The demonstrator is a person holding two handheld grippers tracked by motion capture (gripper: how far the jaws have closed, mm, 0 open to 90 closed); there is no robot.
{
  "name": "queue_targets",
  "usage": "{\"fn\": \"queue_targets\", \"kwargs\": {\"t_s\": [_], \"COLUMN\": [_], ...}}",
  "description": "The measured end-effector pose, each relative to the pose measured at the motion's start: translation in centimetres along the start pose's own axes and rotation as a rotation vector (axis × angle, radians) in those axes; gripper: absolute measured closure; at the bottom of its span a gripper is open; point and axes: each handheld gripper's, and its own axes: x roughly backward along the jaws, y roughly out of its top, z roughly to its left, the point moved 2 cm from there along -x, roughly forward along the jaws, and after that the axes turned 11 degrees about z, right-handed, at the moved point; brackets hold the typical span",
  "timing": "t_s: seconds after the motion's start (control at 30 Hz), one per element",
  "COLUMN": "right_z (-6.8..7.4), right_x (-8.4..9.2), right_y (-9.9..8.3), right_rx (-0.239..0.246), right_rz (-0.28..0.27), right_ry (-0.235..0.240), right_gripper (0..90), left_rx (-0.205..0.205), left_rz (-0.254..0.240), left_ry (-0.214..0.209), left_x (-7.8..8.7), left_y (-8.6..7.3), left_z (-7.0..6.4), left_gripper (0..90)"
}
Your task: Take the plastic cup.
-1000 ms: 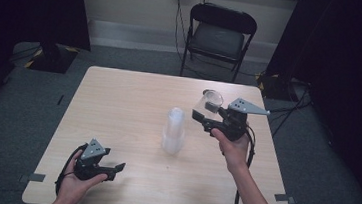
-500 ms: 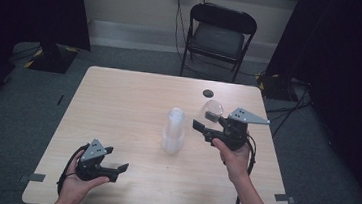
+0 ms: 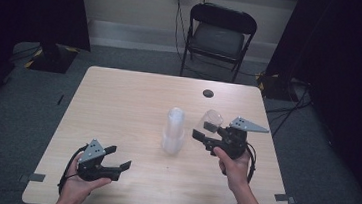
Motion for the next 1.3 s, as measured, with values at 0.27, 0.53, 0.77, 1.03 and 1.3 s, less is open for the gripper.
{"fn": "queue_targets", "kwargs": {"t_s": [0.27,0.53,0.77,1.03,1.3], "right_z": [0.7,1.3,2.0,2.8,3.8], "right_x": [-0.2,0.0,-0.2,-0.8,-0.8], "right_y": [-2.0,-3.1,-3.8,-3.9,-3.9], "right_rx": [-0.006,-0.028,-0.044,-0.048,-0.079], "right_rz": [0.031,0.054,0.069,0.058,0.036], "right_ry": [0.016,0.019,0.031,0.106,0.18], "right_gripper": [36.4,36.4,36.5,37.4,37.5], "left_rx": [-0.064,-0.086,-0.111,-0.188,-0.222], "left_rz": [-0.003,-0.073,-0.101,-0.085,-0.08], "left_ry": [0.008,-0.024,-0.033,-0.096,-0.153], "left_x": [-0.1,0.2,-0.1,-1.7,-3.4], "left_y": [0.5,2.2,3.8,5.0,5.7], "left_z": [-1.0,-1.9,-2.4,-4.7,-6.4], "left_gripper": [28.4,28.8,28.8,34.6,32.9]}}
